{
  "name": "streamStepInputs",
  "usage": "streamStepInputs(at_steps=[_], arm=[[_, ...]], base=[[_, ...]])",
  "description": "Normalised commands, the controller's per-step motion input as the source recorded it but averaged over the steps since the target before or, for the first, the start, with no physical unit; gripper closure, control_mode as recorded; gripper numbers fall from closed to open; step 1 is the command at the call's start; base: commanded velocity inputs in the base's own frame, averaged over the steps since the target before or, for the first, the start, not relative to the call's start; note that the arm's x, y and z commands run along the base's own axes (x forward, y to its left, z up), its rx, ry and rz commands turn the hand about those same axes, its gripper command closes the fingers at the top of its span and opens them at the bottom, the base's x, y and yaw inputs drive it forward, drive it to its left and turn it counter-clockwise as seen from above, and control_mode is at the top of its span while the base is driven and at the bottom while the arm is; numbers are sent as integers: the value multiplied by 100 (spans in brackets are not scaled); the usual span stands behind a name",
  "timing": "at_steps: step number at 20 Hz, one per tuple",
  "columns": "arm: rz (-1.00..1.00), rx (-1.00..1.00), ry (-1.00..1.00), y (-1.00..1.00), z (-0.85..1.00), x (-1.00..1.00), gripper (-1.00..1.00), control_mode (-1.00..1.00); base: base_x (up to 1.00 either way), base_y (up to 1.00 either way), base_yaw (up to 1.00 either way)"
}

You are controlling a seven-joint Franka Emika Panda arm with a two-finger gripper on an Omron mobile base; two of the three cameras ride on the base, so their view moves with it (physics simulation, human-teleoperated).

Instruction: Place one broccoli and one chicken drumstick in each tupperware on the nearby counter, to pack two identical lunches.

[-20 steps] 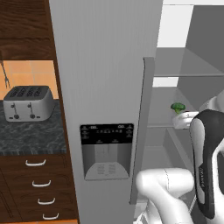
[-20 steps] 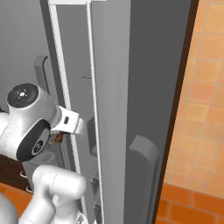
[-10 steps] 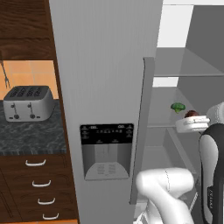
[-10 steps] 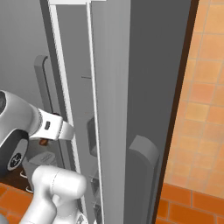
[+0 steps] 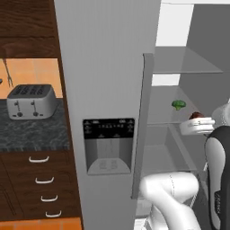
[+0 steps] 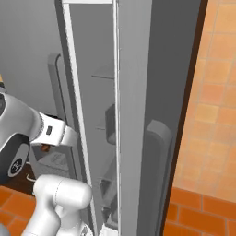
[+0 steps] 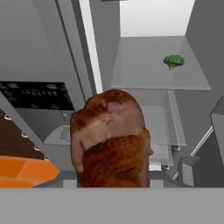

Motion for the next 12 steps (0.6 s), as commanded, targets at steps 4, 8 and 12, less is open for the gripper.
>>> streamStepInputs(at_steps=[4,8,12], arm=[[0,0,0,0,0,0,100,100],[0,0,0,0,0,0,100,100],[0,0,0,0,0,0,100,100]], base=[[9,39,0],[29,94,0],[14,100,0]])
